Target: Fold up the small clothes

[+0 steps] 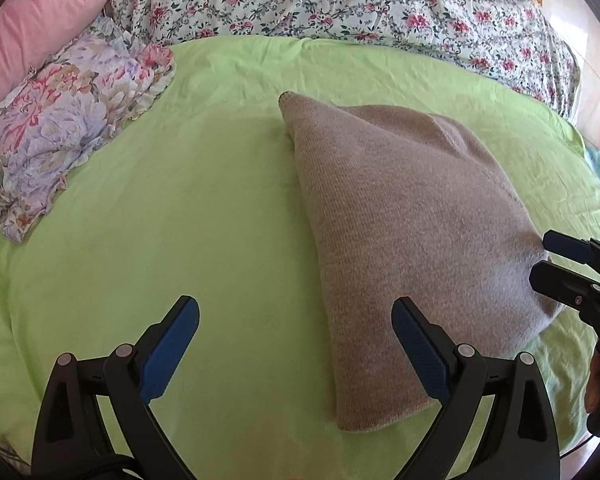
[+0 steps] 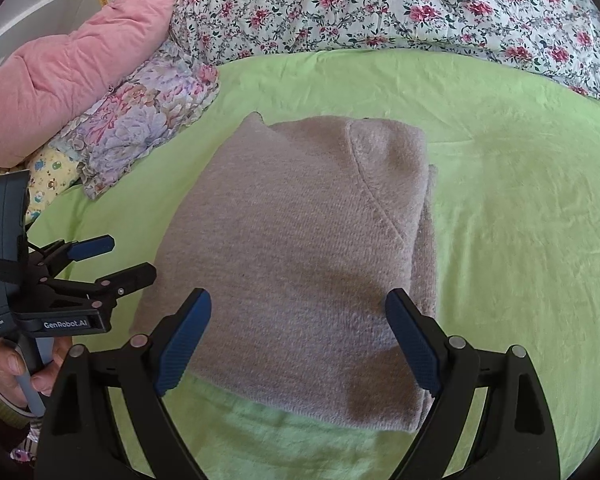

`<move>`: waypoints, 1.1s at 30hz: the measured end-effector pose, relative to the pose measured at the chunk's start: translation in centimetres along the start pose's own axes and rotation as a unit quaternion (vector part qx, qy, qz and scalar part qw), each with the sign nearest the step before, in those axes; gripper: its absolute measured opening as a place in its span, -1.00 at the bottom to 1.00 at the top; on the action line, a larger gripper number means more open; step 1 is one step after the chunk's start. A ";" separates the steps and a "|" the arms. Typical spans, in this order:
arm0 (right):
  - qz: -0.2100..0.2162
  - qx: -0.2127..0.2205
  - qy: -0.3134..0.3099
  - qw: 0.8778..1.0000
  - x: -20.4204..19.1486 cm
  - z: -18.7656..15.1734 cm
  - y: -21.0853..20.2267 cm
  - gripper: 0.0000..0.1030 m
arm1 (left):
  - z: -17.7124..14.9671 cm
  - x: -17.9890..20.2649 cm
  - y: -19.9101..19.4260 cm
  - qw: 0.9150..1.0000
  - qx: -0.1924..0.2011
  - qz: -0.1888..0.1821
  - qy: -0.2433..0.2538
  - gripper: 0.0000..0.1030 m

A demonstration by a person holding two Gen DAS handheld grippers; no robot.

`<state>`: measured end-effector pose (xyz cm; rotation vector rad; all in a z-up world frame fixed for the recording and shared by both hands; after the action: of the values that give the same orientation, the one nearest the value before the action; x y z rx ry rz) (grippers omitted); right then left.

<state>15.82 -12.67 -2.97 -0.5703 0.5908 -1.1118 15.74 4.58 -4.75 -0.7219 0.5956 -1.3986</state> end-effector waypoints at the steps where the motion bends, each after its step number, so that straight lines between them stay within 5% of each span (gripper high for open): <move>1: -0.001 0.000 0.001 1.000 0.1 0.0 0.0 0.73 | 0.0 0.1 0.0 1.000 0.000 0.000 0.001 0.89; 33: -0.005 0.010 0.014 1.000 0.8 0.2 -0.6 0.73 | 0.0 0.7 -1.7 1.000 0.023 -0.018 0.006 0.91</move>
<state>15.84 -13.55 -2.52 -0.5423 0.6005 -1.1348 14.65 3.79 -3.43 -0.6905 0.5600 -1.4474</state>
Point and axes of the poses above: each gripper's, at about its wrist camera, not at the fingertips, and y roughly the way its jaws point, x to its right, z to its top, the point moved 2 cm from there along y, roughly the way its jaws point, and after that the axes turned 6 degrees about -y, right-handed, at the moved point
